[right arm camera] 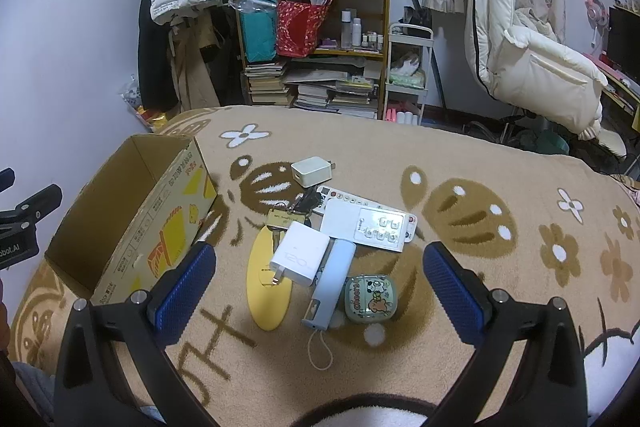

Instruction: Organize rigid objects

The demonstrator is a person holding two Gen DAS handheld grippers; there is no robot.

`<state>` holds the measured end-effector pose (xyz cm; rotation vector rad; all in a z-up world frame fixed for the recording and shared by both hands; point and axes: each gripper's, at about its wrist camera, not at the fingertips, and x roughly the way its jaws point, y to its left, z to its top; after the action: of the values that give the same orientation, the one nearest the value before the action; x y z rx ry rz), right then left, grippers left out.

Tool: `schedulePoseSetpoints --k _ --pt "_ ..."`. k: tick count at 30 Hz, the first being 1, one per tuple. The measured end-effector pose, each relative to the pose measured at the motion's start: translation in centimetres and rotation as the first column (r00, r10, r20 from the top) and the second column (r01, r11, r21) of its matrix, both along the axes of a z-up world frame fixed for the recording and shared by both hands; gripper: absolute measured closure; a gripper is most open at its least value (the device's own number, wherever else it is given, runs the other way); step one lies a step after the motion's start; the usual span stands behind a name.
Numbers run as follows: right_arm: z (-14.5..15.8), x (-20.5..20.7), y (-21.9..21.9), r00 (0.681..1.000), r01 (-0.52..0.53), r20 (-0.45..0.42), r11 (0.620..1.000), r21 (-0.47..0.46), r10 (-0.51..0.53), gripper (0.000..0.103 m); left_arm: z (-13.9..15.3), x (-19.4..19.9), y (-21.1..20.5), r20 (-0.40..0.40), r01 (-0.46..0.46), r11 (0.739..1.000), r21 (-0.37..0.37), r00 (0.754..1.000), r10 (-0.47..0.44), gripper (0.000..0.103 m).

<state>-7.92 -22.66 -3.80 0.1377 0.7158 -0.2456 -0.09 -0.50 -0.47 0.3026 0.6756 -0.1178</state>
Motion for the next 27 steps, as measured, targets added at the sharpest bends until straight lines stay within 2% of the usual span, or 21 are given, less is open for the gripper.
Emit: schedulePoseSetpoints --k 27 --pt "-0.46 0.07 -0.23 1.000 0.003 -0.009 1.000 0.000 -0.003 0.000 -0.35 -0.17 -0.05 -0.007 0.004 1.000 0.004 1.000 -0.004 0.000"
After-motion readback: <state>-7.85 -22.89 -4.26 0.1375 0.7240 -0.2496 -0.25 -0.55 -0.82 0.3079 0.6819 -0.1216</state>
